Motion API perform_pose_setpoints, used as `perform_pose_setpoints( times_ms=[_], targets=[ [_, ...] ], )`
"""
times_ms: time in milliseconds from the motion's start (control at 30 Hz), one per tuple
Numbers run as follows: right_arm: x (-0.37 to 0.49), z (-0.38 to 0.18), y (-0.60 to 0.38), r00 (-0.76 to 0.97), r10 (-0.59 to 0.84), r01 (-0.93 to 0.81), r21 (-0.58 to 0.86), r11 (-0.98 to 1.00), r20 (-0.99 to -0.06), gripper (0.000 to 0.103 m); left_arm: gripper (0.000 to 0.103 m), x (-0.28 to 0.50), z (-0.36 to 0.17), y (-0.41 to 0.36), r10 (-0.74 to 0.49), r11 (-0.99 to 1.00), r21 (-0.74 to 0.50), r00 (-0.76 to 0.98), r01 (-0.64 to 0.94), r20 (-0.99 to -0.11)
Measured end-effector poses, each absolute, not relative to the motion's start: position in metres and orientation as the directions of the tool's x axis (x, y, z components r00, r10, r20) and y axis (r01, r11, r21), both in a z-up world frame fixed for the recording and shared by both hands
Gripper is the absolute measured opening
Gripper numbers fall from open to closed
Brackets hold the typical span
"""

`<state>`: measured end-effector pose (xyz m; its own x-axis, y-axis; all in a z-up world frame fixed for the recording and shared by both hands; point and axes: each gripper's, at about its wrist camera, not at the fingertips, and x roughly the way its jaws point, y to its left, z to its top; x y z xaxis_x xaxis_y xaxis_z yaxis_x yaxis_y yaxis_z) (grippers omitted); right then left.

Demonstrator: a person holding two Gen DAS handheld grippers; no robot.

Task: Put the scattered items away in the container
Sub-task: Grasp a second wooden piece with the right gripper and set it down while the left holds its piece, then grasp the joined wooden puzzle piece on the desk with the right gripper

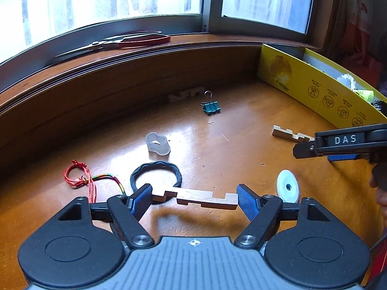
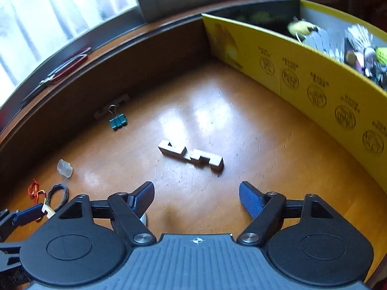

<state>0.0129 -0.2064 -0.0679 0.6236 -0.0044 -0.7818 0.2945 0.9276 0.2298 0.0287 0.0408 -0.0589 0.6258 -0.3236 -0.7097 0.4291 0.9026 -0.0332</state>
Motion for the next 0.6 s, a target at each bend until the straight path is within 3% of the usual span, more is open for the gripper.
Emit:
perform_pose_setpoints(
  times_ms=[200,600],
  targets=[
    [0.027,-0.071,-0.186,0.612,-0.066,0.327,0.176,0.929,-0.788,0.094,0.077,0.024,-0.057,0.05,-0.326,0.909,-0.04,0.647,0.415,-0.689],
    [0.05,-0.079,-0.148,0.605,-0.251,0.485,0.1,0.869,-0.756,0.098,0.077,0.032,-0.062,0.065,-0.341,0.912,-0.078,0.64,0.402,-0.689]
  ],
)
